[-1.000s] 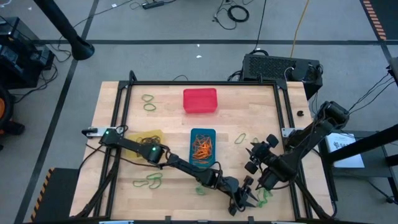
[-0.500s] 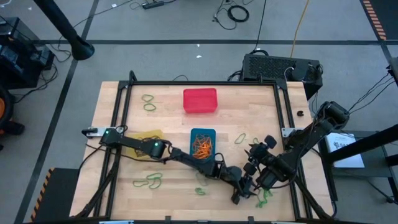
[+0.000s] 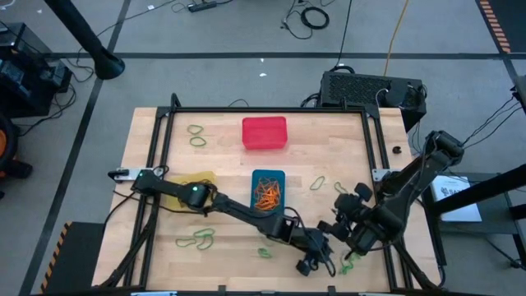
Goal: Sort rubber bands into baskets
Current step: Put the green rubber band into the red bin
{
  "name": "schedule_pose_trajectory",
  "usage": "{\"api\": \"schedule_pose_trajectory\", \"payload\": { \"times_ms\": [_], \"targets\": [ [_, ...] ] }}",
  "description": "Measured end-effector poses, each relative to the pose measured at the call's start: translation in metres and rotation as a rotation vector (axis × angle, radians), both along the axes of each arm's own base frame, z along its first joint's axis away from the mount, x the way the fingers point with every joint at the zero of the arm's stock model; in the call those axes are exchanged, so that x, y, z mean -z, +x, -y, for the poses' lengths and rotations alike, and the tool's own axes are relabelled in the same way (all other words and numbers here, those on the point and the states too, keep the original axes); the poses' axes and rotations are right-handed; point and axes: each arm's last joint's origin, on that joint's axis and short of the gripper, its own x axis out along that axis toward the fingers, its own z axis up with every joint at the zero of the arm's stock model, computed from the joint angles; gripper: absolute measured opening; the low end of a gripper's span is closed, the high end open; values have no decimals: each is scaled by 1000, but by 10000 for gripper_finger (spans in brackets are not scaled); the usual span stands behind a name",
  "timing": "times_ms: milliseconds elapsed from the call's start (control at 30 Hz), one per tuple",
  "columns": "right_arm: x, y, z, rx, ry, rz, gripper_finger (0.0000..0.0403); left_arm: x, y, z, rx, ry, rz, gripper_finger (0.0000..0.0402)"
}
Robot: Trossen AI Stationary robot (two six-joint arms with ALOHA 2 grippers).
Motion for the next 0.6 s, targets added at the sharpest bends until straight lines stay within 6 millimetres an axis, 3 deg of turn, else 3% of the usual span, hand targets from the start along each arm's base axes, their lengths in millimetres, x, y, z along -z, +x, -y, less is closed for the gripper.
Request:
{"api": "schedule_pose_trajectory", "payload": {
  "times_ms": [300, 467, 600],
  "targets": [
    [7, -12, -26, -20, 307, -132, 141, -59, -57, -1, -156, 189, -378, 137],
    [22, -14, -49, -215, 460, -61, 141, -83, -81, -14, -198, 237, -524, 137],
    [42, -18, -62, -429, 439, -52, 141, -97, -91, -17, -201, 244, -554, 137]
  ]
}}
